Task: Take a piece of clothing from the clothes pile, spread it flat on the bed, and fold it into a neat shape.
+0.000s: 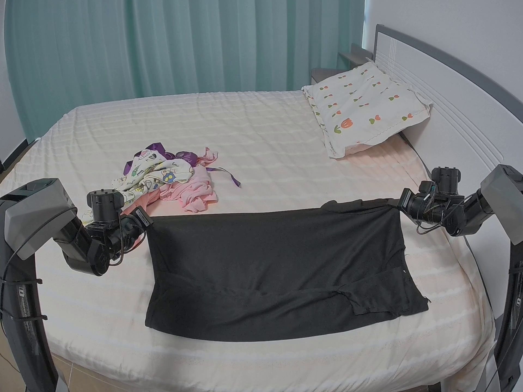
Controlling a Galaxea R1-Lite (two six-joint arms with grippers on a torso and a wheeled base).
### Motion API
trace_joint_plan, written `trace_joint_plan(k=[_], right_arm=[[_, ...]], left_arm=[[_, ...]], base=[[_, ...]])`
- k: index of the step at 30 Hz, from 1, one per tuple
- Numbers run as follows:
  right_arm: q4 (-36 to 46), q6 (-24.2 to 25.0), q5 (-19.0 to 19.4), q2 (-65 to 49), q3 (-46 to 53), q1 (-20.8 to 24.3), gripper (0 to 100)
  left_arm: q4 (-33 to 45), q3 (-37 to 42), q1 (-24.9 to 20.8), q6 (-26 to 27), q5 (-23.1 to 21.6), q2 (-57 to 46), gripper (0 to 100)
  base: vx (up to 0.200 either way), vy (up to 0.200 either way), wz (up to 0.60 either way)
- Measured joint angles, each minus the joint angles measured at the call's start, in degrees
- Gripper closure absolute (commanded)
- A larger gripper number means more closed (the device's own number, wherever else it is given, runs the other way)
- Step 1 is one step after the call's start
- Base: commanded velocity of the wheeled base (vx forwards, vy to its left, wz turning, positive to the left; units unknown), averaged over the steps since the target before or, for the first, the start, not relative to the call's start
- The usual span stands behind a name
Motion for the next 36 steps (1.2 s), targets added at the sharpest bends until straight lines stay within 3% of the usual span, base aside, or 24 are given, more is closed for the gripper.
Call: trace_joint_plan(k=[5,20,33,34,35,36], right_arm=[[-2.1,-1.68,0.28,-1.79,4.71,-0.55,100],[-7.14,-12.85,2.39,-7.02,22.44,-3.01,100],[-12.18,-16.15,2.38,-7.55,32.2,-3.34,100],[-12.36,-16.18,2.38,-7.45,32.66,-3.34,100],[-12.45,-16.19,2.38,-7.36,33.1,-3.34,0],[-12.51,-16.24,2.3,-7.28,33.4,-3.34,0]], left_arm=[[-0.11,2.27,0.12,0.05,-0.16,-1.43,100],[-0.67,10.48,0.28,1.69,-0.61,-3.91,100],[-0.79,18.03,-0.1,2.27,-2.68,-4.66,100],[-0.73,18.33,-0.1,2.27,-2.72,-4.63,0],[-0.71,18.53,-0.1,2.23,-2.88,-4.61,0],[-0.68,18.8,-0.1,2.23,-3.1,-4.6,0]], base=[[0.0,0.0,0.0],[0.0,0.0,0.0],[0.0,0.0,0.0],[0.0,0.0,0.0],[0.0,0.0,0.0],[0.0,0.0,0.0]])
